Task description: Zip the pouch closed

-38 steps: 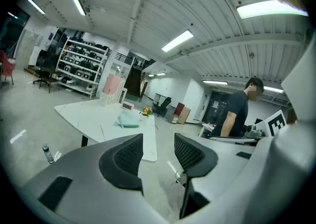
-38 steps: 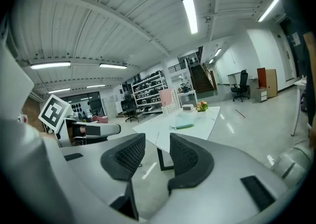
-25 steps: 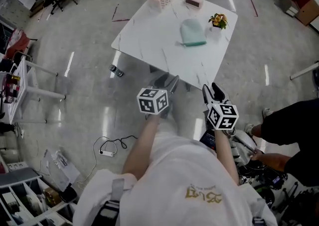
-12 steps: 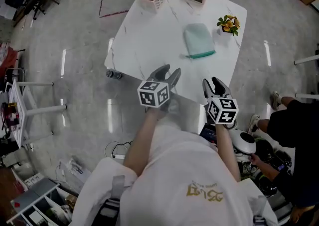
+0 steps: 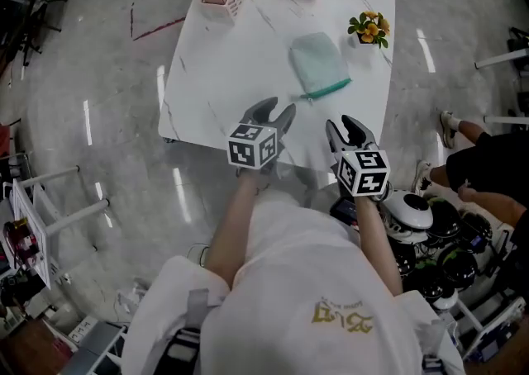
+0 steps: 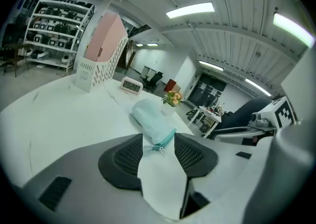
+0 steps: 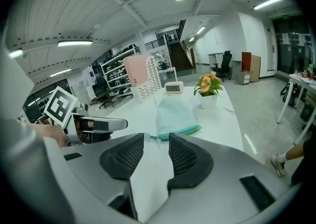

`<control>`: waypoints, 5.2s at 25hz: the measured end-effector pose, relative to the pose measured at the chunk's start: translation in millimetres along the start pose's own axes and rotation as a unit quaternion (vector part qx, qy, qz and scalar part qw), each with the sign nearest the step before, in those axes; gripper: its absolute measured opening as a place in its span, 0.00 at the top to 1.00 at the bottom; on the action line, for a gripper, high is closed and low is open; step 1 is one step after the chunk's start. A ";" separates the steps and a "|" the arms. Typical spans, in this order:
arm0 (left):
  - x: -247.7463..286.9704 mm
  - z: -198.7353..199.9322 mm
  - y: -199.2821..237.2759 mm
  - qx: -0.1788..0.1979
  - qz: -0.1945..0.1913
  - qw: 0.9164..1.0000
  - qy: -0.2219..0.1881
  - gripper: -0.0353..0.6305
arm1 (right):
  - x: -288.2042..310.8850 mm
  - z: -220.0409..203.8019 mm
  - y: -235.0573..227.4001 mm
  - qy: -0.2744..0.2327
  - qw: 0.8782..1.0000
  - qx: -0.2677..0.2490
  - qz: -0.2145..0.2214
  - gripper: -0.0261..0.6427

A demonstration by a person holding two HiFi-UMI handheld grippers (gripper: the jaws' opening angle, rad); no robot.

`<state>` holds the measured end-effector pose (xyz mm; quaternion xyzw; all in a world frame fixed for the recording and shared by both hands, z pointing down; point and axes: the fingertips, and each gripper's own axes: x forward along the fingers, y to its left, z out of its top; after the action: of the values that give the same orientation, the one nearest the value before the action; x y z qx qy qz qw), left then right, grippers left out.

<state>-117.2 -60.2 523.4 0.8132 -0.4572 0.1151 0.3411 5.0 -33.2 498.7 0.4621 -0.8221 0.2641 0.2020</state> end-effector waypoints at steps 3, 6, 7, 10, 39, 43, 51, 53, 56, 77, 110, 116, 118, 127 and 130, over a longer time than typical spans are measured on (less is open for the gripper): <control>10.2 -4.7 -1.2 0.013 -0.010 1.000 0.015 0.62 | 0.1 3.6 -2.1 -0.004 1.000 0.005 -0.009 0.71; 16.9 -7.5 -3.7 0.032 -0.013 0.999 0.027 0.62 | 1.1 3.5 -5.5 -0.003 1.000 0.005 -0.013 0.71; 18.3 -8.2 -4.5 0.039 -0.014 0.999 0.031 0.62 | 1.6 3.1 -6.2 -0.002 1.000 0.005 -0.013 0.71; 21.8 -8.0 -4.3 0.055 -0.012 0.998 0.039 0.62 | 6.8 4.5 -7.2 0.001 1.000 0.003 -0.007 0.71; 81.6 -32.4 5.4 0.155 -0.021 0.979 0.128 0.64 | 92.3 -40.2 -11.6 0.094 0.991 -0.059 0.069 0.75; 85.8 -35.6 2.6 0.172 -0.039 0.974 0.139 0.65 | 104.5 -43.3 -6.7 0.104 0.987 -0.090 0.079 0.75; 88.4 -40.7 -2.3 0.195 -0.057 0.967 0.153 0.70 | 113.4 -49.1 -9.5 0.115 0.980 -0.147 0.071 0.81; 89.7 -41.0 -2.7 0.199 -0.062 0.966 0.156 0.70 | 115.5 -48.8 -12.3 0.116 0.980 -0.149 0.064 0.84; 90.8 -44.2 -2.1 0.213 -0.067 0.961 0.164 0.71 | 116.7 -50.1 -14.5 0.119 0.979 -0.159 0.056 0.89; 104.7 -66.3 -11.6 0.266 -0.064 0.941 0.198 0.88 | 114.9 -56.1 -16.6 0.114 0.974 -0.190 0.044 0.94; 91.5 -62.2 1.5 0.220 -0.058 0.952 0.203 0.89 | 115.2 -47.9 -29.7 0.109 0.980 -0.167 0.025 0.94; 88.5 -59.5 7.7 0.213 -0.051 0.955 0.202 0.89 | 116.9 -44.8 -36.4 0.109 0.980 -0.165 0.021 0.94; 88.4 -58.6 8.7 0.211 -0.047 0.955 0.201 0.89 | 117.2 -44.7 -35.5 0.108 0.980 -0.167 0.021 0.94; 82.7 -51.0 26.8 0.181 -0.015 0.965 0.188 0.89 | 119.0 -39.3 -46.7 0.106 0.981 -0.163 0.004 0.94; 82.4 -50.1 30.8 0.179 -0.010 0.965 0.189 0.89 | 120.0 -39.2 -49.4 0.106 0.982 -0.159 0.003 0.94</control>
<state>-90.5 -92.6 615.4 0.8290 -0.3482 0.3434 0.2712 -7.7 -108.7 610.7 0.3910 -0.8288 0.1781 0.3584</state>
